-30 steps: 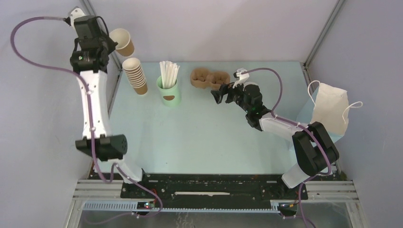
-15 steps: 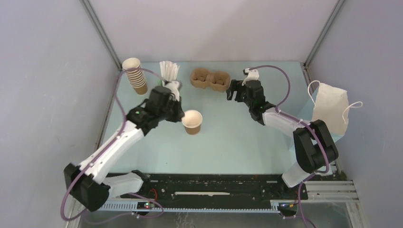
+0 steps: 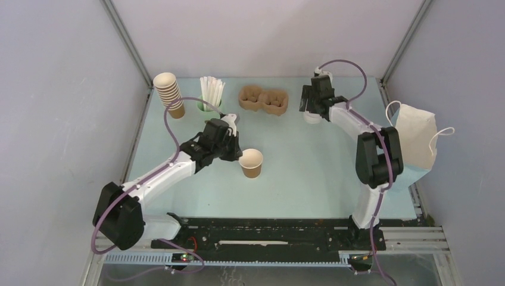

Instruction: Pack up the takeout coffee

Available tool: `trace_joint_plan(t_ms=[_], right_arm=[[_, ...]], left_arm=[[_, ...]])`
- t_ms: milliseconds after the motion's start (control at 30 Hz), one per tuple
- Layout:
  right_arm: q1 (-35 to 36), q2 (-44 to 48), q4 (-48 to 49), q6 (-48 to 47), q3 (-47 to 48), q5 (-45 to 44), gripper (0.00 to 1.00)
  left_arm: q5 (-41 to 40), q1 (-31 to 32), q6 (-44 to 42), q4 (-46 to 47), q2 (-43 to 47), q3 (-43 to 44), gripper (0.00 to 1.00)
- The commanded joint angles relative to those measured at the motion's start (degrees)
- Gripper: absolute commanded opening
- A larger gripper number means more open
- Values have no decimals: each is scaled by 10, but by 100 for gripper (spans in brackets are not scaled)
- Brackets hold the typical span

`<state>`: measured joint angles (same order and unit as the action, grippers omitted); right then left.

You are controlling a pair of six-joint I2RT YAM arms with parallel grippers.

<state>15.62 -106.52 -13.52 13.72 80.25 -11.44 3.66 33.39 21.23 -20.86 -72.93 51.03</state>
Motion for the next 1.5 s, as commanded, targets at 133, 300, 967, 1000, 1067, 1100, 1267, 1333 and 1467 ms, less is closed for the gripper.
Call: trace_joint_plan(t_ms=[133,300,967,1000,1067,1100,1267,1333,1467], right_arm=[[-8,-61,-67,-31,105,7,78],[-10,-76,-65,-41,103,17,65],[-23,-137,-59,-39,148,87,48],[-23,-139,-59,-38,151,88,47],[-24,-142,-58,-37,155,97,45],[-24,-144,-57,-36,157,102,45],[-25,-153,-61,-33,169,108,39],[-26,-155,-62,-32,171,108,36],[-29,-160,-62,-28,176,121,31]], left_arm=[[-46,21,30,74,-14,-37,0],[-89,33,29,45,-40,-19,2],[-141,38,-9,4,71,29,65],[-139,37,-13,-4,72,43,66],[-137,37,-23,-14,71,74,67],[-138,37,-28,-17,68,90,68],[-142,37,-51,-17,34,155,72],[-141,37,-54,-12,26,163,72],[-139,37,-59,7,33,138,72]])
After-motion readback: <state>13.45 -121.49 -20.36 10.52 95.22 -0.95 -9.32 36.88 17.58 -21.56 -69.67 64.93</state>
